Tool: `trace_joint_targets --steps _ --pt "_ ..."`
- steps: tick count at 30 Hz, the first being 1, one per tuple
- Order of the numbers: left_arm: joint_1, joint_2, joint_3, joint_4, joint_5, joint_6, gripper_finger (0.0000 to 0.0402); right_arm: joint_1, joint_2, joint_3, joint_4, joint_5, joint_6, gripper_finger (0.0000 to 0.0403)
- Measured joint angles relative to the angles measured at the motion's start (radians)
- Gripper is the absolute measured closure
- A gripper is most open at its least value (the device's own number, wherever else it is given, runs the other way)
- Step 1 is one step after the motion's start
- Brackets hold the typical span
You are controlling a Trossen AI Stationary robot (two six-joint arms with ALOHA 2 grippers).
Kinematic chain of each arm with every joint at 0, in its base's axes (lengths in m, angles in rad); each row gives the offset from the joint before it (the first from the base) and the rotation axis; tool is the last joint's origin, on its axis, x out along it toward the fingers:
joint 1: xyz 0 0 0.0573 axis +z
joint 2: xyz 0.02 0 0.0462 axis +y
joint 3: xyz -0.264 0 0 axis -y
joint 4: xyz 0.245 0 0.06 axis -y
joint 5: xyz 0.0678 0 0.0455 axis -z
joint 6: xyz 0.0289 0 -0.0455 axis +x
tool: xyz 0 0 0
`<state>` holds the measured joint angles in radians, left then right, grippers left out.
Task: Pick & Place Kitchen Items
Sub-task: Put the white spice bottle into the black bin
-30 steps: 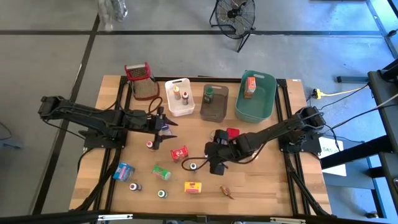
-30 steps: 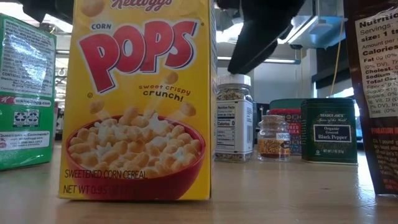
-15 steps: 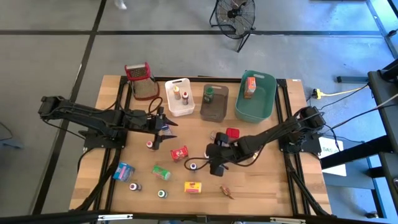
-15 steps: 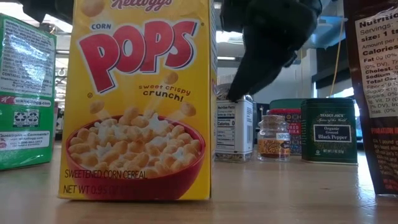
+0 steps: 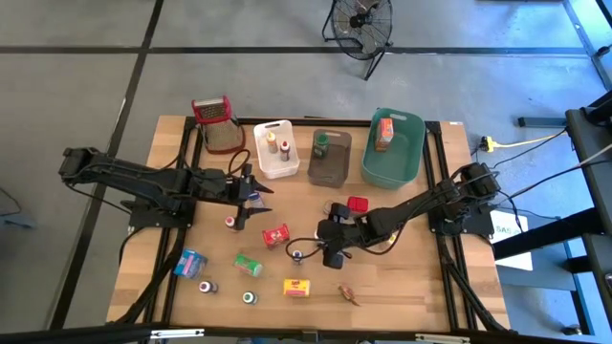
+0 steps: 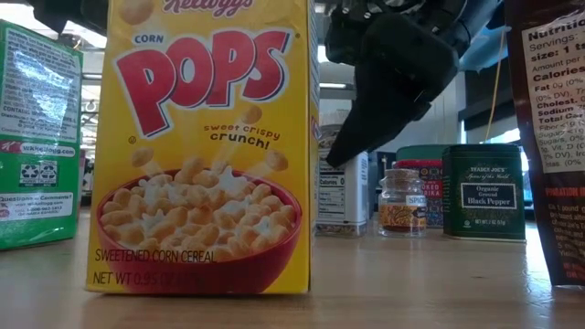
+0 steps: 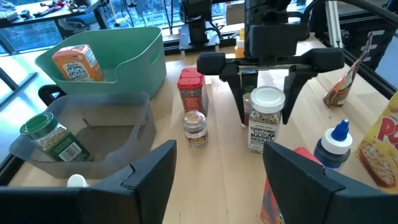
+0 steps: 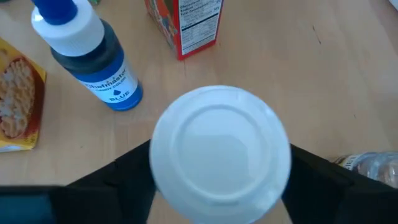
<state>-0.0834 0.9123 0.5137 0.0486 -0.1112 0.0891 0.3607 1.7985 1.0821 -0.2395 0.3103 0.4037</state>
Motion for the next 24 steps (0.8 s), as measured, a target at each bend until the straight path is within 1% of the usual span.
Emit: trace_joint_targets --steps 4,5,7,9,12,15,16,21,24 --pt "0.0 0.0 0.0 0.0 0.0 0.002 0.0166 0.0 0.0 0.0 0.005 0.0 0.0 0.0191" --pt "0.0 0.0 0.0 0.0 0.0 0.002 0.0166 0.0 0.0 0.0 0.005 0.0 -0.001 0.0199" --pt "0.0 0.0 0.0 -0.004 0.0 0.004 0.0166 0.0 0.0 0.005 -0.001 -0.003 -0.01 0.02" --pt "0.0 0.0 0.0 -0.03 -0.001 0.03 0.0166 0.0 0.0 0.023 -0.031 -0.029 -0.034 0.02" --pt "0.0 0.0 0.0 -0.062 -0.011 0.071 0.0166 -0.001 -0.002 0.095 -0.112 -0.053 -0.053 0.02" --pt "0.0 0.0 0.0 -0.075 -0.033 0.071 0.0166 0.0 -0.006 0.199 -0.262 -0.047 -0.073 0.02" --pt "0.0 0.0 0.0 -0.079 -0.034 0.071 0.0166 0.0 -0.006 0.241 -0.325 -0.028 -0.08 0.02" --pt "0.0 0.0 0.0 -0.113 -0.038 0.063 0.0166 -0.016 -0.013 0.457 -0.671 0.138 -0.058 0.02" --pt "0.001 0.0 0.0 -0.134 -0.083 0.06 0.0166 -0.047 -0.013 0.554 -0.865 0.232 -0.024 0.02"
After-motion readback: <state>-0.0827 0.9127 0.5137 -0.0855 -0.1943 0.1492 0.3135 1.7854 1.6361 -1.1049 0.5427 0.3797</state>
